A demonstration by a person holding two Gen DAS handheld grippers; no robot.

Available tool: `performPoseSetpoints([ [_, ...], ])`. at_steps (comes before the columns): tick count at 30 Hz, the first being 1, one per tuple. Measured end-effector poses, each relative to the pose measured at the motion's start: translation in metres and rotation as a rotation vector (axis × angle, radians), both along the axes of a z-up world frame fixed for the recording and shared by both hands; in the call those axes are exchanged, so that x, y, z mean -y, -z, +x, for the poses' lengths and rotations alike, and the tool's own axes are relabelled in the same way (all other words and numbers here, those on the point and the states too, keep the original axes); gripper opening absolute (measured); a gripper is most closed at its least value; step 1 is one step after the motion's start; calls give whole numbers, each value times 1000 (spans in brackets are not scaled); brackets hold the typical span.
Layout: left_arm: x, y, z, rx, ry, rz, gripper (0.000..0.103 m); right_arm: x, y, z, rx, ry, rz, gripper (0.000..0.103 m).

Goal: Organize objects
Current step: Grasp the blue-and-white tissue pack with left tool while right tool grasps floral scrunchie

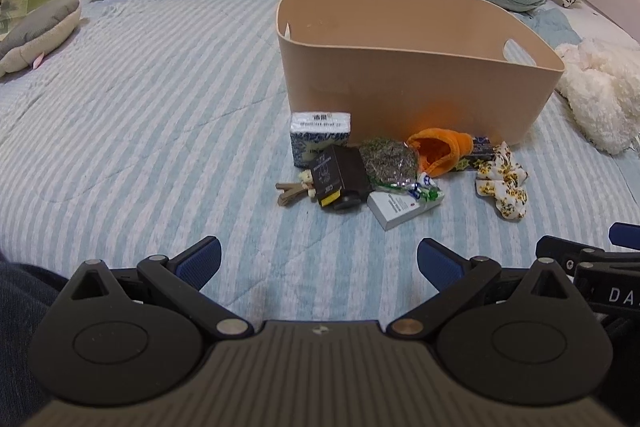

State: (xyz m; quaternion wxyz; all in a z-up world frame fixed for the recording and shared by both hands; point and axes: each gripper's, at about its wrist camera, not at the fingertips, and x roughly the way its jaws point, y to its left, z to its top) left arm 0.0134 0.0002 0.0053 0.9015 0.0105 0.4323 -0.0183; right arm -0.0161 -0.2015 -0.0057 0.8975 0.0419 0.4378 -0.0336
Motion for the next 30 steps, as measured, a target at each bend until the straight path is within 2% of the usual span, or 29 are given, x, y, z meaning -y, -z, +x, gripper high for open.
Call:
performPoseSetpoints([
  [11, -7, -2, 36, 41, -20, -8, 103, 5, 0, 32, 14, 1, -35, 96],
  [20, -10, 6, 71, 44, -6, 2, 103, -1, 22, 58, -42, -3, -43, 90],
  [25, -6, 13, 89, 40, 4, 52, 103, -5, 37, 69, -81, -8, -44, 86],
  [30, -7, 21, 103, 33, 23, 36, 103, -2, 46, 79, -103, 3, -36, 81],
])
